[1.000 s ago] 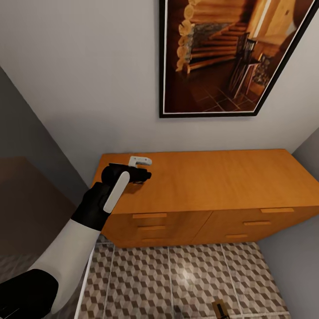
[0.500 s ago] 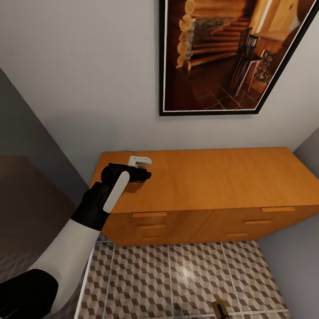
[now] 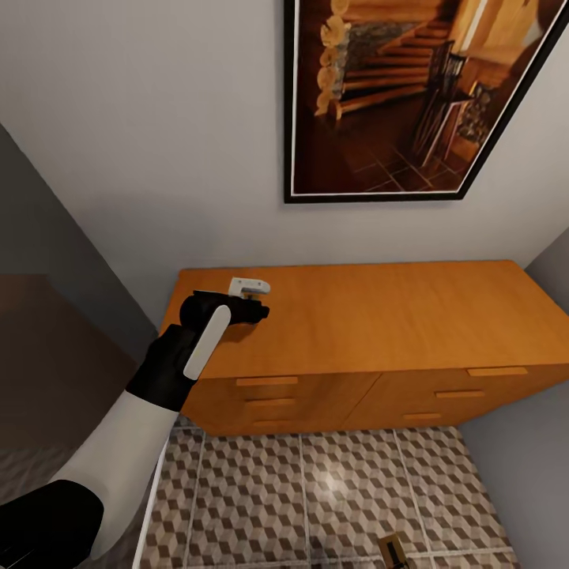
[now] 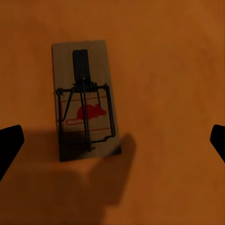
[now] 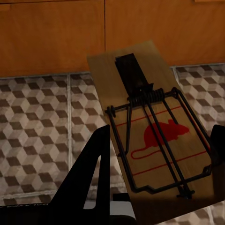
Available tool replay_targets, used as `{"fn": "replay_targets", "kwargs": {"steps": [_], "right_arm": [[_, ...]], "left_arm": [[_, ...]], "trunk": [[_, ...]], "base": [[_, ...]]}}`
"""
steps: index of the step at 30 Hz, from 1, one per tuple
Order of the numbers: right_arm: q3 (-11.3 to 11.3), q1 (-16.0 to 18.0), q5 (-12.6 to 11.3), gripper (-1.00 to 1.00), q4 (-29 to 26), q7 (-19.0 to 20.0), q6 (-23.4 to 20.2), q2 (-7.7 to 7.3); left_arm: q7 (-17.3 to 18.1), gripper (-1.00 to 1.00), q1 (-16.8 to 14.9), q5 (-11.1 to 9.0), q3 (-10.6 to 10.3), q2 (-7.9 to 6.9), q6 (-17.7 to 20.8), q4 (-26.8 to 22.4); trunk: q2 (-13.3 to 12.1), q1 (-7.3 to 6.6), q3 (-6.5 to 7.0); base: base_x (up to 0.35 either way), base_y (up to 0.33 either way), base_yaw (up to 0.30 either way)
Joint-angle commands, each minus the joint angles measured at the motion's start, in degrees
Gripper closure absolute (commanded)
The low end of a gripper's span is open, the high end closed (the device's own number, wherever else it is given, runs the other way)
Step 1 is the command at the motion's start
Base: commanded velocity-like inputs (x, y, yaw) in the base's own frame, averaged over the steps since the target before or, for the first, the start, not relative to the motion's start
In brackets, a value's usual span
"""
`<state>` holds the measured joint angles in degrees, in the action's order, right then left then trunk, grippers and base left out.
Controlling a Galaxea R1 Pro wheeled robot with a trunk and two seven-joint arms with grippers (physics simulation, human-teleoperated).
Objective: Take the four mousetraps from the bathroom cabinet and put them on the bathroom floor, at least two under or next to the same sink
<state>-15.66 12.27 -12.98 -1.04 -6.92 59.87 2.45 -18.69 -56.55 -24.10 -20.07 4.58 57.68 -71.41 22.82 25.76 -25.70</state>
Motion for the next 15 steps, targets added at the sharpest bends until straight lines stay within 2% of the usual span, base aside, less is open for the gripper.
{"fn": "replay_targets", "kwargs": {"steps": [1,15], "right_arm": [[-0.5,0.0,-0.2,1.00,0.0,-0.5,0.1,0.01],[-0.5,0.0,-0.2,1.00,0.0,-0.5,0.1,0.10]], "left_arm": [[-0.6,-1.00,0.0,-0.6,-0.1,-0.01,0.1,0.0],[-0.6,-1.00,0.0,-0.5,-0.1,-0.01,0.1,0.0]], "trunk": [[0.1,0.03,-0.13],[0.1,0.03,-0.78]], "base": [[0.000,0.000,0.000],[0.000,0.000,0.000]]}}
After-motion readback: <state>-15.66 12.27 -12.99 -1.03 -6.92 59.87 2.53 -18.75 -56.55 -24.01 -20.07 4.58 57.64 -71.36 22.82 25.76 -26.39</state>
